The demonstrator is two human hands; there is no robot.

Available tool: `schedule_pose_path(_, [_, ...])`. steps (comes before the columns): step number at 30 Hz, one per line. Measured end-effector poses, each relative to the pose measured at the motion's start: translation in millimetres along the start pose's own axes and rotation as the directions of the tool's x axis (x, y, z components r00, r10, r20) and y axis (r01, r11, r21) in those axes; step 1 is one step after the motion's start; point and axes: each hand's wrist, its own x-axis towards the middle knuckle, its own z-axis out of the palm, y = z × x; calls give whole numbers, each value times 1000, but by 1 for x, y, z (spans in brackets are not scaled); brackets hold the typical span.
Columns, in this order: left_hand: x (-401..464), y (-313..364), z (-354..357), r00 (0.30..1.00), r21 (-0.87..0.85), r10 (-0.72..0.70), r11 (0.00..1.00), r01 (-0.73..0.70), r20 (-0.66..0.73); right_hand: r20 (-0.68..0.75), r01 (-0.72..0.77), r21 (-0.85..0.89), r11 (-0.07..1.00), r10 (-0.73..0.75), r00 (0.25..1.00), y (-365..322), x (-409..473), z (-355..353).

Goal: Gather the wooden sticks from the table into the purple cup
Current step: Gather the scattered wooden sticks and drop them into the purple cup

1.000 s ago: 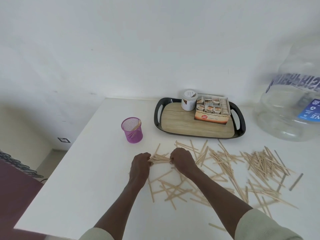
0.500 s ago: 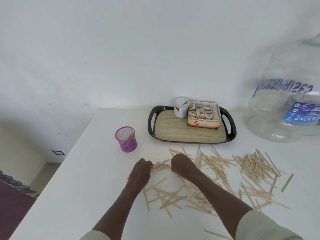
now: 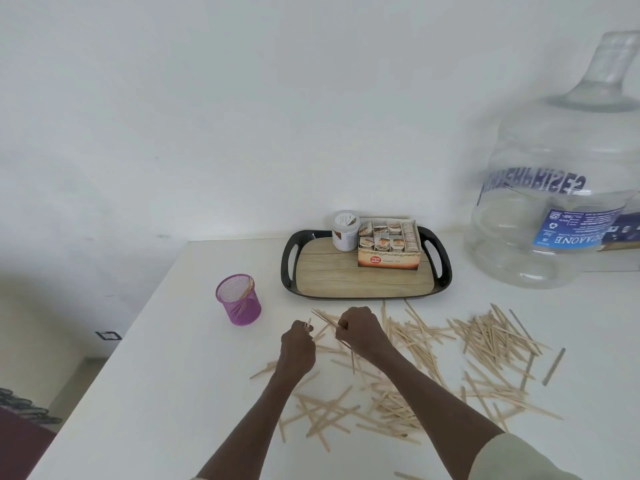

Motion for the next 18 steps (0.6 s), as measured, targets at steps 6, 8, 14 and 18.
schedule_pose_path(6, [-8,22,28,985,-225,-123,963,148,122,-95,-61,168,984,78,992,-1,-6,-14])
schedule_pose_path(8, [-11,30,38,961,-381,-163,893,239,222,-107,-68,176,982,87,990,-1,-8,-16])
schedule_pose_path(14, [-22,63,52,909,-635,-206,659,402,362,-110,-150,220,964,177,978,7,-10,-20])
schedule_pose_path(18, [-24,76,55,885,-666,-240,587,460,400,-98,-174,243,954,203,974,8,-11,-23])
